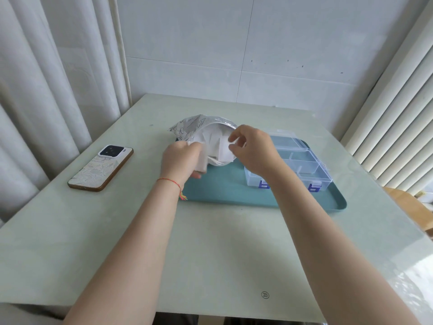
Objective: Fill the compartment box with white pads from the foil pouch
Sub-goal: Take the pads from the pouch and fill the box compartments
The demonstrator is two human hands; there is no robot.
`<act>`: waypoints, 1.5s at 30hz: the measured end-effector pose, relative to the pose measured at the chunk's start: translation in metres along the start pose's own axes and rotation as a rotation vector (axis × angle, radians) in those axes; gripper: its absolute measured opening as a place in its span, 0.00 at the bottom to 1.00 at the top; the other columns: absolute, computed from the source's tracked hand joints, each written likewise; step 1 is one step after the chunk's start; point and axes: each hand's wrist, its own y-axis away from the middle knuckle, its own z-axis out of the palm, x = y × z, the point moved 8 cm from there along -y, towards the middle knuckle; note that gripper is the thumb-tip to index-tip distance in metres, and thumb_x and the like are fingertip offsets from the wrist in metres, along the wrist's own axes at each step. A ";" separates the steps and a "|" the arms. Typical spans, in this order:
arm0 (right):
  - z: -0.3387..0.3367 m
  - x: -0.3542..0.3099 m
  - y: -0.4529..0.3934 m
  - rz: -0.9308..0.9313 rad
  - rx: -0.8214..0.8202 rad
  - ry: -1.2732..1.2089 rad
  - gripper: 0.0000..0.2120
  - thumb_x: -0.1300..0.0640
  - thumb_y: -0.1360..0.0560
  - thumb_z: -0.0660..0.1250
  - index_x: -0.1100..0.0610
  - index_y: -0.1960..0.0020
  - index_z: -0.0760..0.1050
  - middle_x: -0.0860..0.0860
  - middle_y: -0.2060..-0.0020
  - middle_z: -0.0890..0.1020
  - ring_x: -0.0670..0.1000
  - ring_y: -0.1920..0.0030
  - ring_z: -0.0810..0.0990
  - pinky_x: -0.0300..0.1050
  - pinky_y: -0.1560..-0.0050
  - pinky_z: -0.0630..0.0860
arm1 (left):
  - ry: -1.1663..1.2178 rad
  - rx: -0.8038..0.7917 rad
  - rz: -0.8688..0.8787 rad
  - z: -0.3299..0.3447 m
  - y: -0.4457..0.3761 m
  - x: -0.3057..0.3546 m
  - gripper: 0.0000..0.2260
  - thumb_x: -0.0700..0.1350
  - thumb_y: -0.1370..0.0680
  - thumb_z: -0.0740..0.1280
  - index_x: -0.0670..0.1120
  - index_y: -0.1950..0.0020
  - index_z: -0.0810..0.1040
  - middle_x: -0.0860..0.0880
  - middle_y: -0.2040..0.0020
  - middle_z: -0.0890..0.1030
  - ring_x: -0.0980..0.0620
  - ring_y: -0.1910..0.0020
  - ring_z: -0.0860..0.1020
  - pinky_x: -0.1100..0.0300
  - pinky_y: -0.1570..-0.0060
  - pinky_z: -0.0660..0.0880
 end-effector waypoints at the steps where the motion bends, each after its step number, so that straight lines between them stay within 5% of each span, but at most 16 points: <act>1: 0.008 0.001 0.001 0.002 -0.033 0.045 0.06 0.58 0.25 0.68 0.53 0.49 0.77 0.49 0.60 0.77 0.47 0.63 0.73 0.43 0.59 0.73 | -0.117 0.084 0.038 -0.008 0.001 0.002 0.10 0.45 0.31 0.60 0.40 0.64 0.77 0.39 0.65 0.83 0.40 0.70 0.82 0.53 0.70 0.79; 7: 0.051 -0.010 0.006 -0.061 -0.192 0.392 0.30 0.42 0.32 0.76 0.53 0.37 0.70 0.52 0.44 0.71 0.54 0.41 0.70 0.46 0.52 0.68 | -0.196 0.162 0.075 -0.013 0.004 0.001 0.09 0.45 0.30 0.60 0.44 0.68 0.73 0.45 0.74 0.80 0.42 0.74 0.81 0.54 0.65 0.80; 12: 0.053 -0.008 -0.001 -0.021 -0.079 0.283 0.06 0.55 0.22 0.65 0.55 0.49 0.78 0.53 0.51 0.76 0.56 0.47 0.75 0.44 0.59 0.67 | -0.207 0.155 0.080 -0.010 0.000 -0.003 0.10 0.46 0.30 0.62 0.41 0.68 0.70 0.48 0.75 0.74 0.42 0.74 0.80 0.56 0.70 0.77; 16: 0.037 0.004 0.000 0.129 -0.001 0.004 0.06 0.58 0.24 0.63 0.60 0.57 0.75 0.53 0.59 0.79 0.53 0.62 0.74 0.43 0.65 0.68 | -0.259 0.152 0.130 -0.007 0.001 0.002 0.15 0.51 0.35 0.63 0.38 0.67 0.71 0.44 0.71 0.69 0.48 0.74 0.70 0.49 0.69 0.78; 19: 0.025 0.017 0.006 0.315 0.013 -0.361 0.04 0.60 0.28 0.64 0.61 0.57 0.75 0.53 0.66 0.78 0.49 0.71 0.75 0.41 0.68 0.68 | -0.215 0.127 0.141 -0.001 0.006 0.005 0.11 0.47 0.32 0.66 0.38 0.64 0.77 0.40 0.68 0.77 0.46 0.76 0.75 0.50 0.73 0.79; 23: 0.009 0.027 0.016 0.414 0.017 -0.652 0.02 0.64 0.28 0.65 0.59 0.56 0.74 0.54 0.65 0.80 0.49 0.72 0.75 0.40 0.72 0.66 | -0.047 0.043 0.071 0.008 0.003 -0.001 0.05 0.40 0.28 0.67 0.40 0.62 0.79 0.49 0.67 0.78 0.48 0.72 0.76 0.57 0.74 0.79; 26: 0.005 0.028 0.022 0.411 -0.043 -0.800 0.03 0.64 0.26 0.67 0.60 0.53 0.76 0.52 0.64 0.80 0.49 0.72 0.74 0.40 0.71 0.67 | 0.136 -0.042 -0.016 0.018 -0.001 -0.010 0.04 0.36 0.25 0.66 0.38 0.60 0.78 0.46 0.63 0.75 0.45 0.64 0.74 0.59 0.74 0.78; 32: 0.014 0.028 0.031 0.412 -0.134 -0.837 0.04 0.64 0.26 0.68 0.59 0.53 0.74 0.54 0.62 0.78 0.48 0.72 0.75 0.38 0.72 0.67 | 0.410 -0.219 -0.071 0.034 0.007 -0.003 0.09 0.33 0.22 0.62 0.36 0.46 0.80 0.39 0.51 0.83 0.44 0.56 0.82 0.58 0.64 0.81; 35: 0.017 0.027 0.034 0.421 -0.098 -0.845 0.04 0.64 0.25 0.68 0.60 0.52 0.74 0.55 0.62 0.79 0.48 0.72 0.75 0.38 0.73 0.66 | 0.480 -0.280 -0.069 0.040 0.011 0.001 0.11 0.33 0.21 0.60 0.38 0.47 0.81 0.41 0.54 0.84 0.45 0.55 0.83 0.57 0.60 0.82; 45: 0.022 0.029 0.041 0.488 0.070 -0.903 0.07 0.63 0.26 0.68 0.59 0.54 0.69 0.56 0.64 0.77 0.49 0.73 0.76 0.39 0.75 0.66 | 0.571 -0.229 -0.054 0.047 0.016 0.001 0.12 0.34 0.20 0.58 0.35 0.43 0.79 0.37 0.48 0.83 0.44 0.52 0.82 0.57 0.55 0.82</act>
